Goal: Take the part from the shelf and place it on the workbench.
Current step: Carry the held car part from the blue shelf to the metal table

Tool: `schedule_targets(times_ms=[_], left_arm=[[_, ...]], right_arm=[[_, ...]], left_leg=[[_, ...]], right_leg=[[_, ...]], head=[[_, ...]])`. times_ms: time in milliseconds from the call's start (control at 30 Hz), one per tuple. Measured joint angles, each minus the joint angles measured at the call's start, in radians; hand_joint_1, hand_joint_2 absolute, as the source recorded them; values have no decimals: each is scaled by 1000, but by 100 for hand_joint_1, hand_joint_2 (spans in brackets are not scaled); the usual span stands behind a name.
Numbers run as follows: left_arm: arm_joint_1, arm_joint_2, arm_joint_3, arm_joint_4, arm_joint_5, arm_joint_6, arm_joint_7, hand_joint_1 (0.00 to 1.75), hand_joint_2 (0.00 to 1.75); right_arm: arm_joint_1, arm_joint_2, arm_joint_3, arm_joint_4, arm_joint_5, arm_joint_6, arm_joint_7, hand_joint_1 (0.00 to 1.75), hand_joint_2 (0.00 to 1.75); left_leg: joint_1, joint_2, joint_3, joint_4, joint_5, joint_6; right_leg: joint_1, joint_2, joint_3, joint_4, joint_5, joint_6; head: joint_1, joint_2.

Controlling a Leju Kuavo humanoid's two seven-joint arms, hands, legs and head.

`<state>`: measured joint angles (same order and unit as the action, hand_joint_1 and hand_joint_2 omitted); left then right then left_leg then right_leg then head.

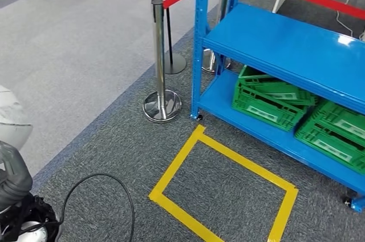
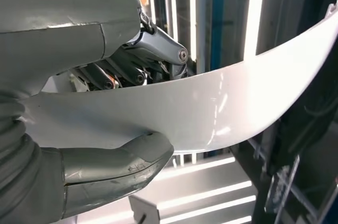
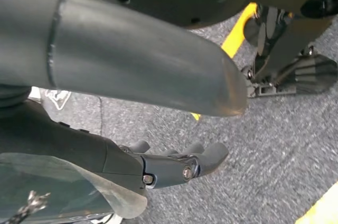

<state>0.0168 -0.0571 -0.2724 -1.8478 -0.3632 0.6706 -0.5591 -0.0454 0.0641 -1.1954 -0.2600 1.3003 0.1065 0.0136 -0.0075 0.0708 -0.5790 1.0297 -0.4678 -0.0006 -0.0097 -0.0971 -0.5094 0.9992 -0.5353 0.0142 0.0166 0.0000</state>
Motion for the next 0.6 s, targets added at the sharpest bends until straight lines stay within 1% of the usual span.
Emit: schedule_targets(times_ms=[33, 67, 100, 133, 167, 200, 233, 267, 300, 333, 367, 400, 433, 467, 500, 533, 567, 600], left_arm=[[-3, 0, -1, 3, 1, 0, 0, 175, 175], [-5, 1, -2, 7, 2, 0, 0, 175, 175], [-5, 1, -2, 9, 3, 0, 0, 175, 175], [-6, 2, -2, 11, 5, 0, 0, 175, 175], [-9, 2, -2, 13, 6, 0, 0, 175, 175], [-12, 2, -4, 16, 8, 0, 0, 175, 175], [-16, 2, -6, 20, 10, 0, -1, 175, 175], [-19, 3, -8, 24, 12, 0, -1, 175, 175], [-20, 4, -10, 29, 14, 0, -1, 175, 175], [-21, 4, -11, 33, 16, 0, -1, 175, 175], [-22, 5, -11, 36, 17, 0, -1, 175, 175], [-23, 5, -11, 39, 18, 0, -1, 175, 175], [-25, 5, -12, 41, 18, 0, -1, 175, 175], [-27, 5, -12, 43, 18, 0, -1, 175, 175], [-29, 6, -14, 44, 19, 0, -1, 175, 175], [-31, 6, -15, 46, 21, 0, -1, 175, 175], [-33, 7, -16, 47, 22, 0, -1, 175, 175], [-33, 7, -17, 49, 24, 0, -1, 175, 175]], right_arm=[[0, 0, 0, 0, -3, 5, 14, 0, 0], [-1, 0, 0, 1, -6, 9, 26, 0, 0], [-2, 0, 0, 1, -8, 13, 34, 0, 0], [-4, 0, 0, 1, -11, 17, 41, 0, 0], [-6, 0, -1, 2, -14, 23, 48, 0, 0], [-6, 0, -1, 3, -17, 30, 58, 0, 0], [-6, 1, -1, 5, -18, 39, 69, 0, 0], [-4, 1, -2, 7, -20, 50, 82, 0, 0], [-2, 1, -2, 8, -20, 59, 92, 0, 0], [0, 1, -1, 9, -21, 65, 98, 0, 0], [2, 1, -1, 10, -21, 69, 101, 0, 0], [1, 1, -1, 10, -21, 71, 102, 0, 0], [0, 1, -1, 10, -21, 72, 103, 0, 0], [0, 1, -1, 11, -21, 75, 105, 0, 0], [-1, 2, -1, 12, -21, 79, 107, 0, 0], [-1, 3, -1, 13, -22, 84, 111, 0, 0], [-1, 3, -1, 14, -22, 89, 114, 0, 0], [-1, 5, -1, 14, -23, 93, 116, 0, 0]], left_leg=[[-4, 4, 2, -9, -5, 5], [-4, -6, -1, -11, -4, 10], [-3, -17, -2, -14, -2, 15], [-1, -28, -3, -16, 1, 21], [2, -38, -3, -19, 4, 26], [4, -48, -3, -22, 6, 31], [4, -59, -5, -22, 8, 34], [3, -72, -6, -21, 8, 36], [2, -85, -6, -21, 9, 38], [1, -99, -6, -20, 9, 38], [1, -114, -5, -19, 9, 38], [1, -128, -4, -17, 9, 38], [1, -141, -4, -15, 8, 37], [1, -155, -7, -10, 8, 34], [2, -166, -11, -7, 8, 29], [4, -178, -16, -5, 10, 23], [6, -190, -20, -5, 13, 16], [8, -195, -24, -5, 15, 10]], right_leg=[[3, -10, 1, 0, -2, 5], [3, -21, 2, -1, -2, 9], [2, -25, 3, -2, -6, 14], [1, -14, 0, 6, -16, 19], [-1, 10, -13, 34, -37, 22], [-2, 39, -36, 83, -66, 25], [-2, 67, -68, 150, -97, 24], [-2, 83, -104, 221, -123, 24], [-1, 91, -132, 269, -131, 23], [-1, 95, -145, 283, -120, 21], [-1, 100, -140, 257, -90, 19], [-1, 110, -118, 196, -47, 17], [-3, 133, -91, 130, -14, 14], [-5, 156, -65, 71, 8, 12], [-6, 173, -48, 36, 17, 9], [-6, 181, -41, 24, 14, 7], [-4, 173, -36, 19, 15, 3], [-4, 160, -34, 18, 18, -2]], head=[[1, 0], [2, 0], [3, 0], [4, 0], [5, 0], [8, 0], [10, 0], [12, 0], [12, 0], [12, 0], [12, 0], [12, 0], [12, 0], [12, 0], [11, 0], [11, 0], [11, 0], [11, 0]])
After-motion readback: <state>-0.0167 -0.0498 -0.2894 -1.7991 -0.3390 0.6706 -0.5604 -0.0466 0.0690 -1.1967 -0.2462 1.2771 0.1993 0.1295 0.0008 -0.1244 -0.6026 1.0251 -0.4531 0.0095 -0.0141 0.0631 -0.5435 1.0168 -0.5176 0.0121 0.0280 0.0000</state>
